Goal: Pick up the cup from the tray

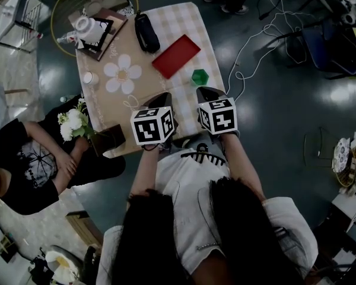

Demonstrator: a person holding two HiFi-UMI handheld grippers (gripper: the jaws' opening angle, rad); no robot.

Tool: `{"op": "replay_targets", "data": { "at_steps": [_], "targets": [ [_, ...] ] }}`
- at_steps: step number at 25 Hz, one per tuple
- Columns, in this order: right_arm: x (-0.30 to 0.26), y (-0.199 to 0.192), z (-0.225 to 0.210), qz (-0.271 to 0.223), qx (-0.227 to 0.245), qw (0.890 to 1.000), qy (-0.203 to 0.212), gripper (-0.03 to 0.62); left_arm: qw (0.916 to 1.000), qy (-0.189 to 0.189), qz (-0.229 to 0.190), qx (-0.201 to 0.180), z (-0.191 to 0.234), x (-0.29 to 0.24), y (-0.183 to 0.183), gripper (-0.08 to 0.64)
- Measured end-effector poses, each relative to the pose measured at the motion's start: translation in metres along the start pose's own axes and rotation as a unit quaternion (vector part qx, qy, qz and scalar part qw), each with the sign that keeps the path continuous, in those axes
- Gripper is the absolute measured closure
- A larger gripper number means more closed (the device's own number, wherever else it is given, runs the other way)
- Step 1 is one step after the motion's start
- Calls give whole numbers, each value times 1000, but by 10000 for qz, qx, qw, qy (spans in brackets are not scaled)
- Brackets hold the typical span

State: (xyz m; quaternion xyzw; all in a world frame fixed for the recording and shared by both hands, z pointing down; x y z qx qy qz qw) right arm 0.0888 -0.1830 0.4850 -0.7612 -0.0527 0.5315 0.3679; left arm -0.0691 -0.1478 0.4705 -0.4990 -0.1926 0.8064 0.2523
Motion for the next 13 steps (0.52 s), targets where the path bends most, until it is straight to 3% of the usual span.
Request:
{"op": "replay_targets", "data": {
  "at_steps": [13],
  "targets": [
    [-3,-9,5,149,202,9997,-51,583,9999,105,15,35,5,3,-6,552]
  ]
}}
Point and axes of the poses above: the fingertips, and each gripper's own axes: x backward along the fingers, z to its left, y out of its top, the point moved 7 cm from there along x, backward along the fingers, and after that the axes turned 1 degree about y, right-handed, at the moved point
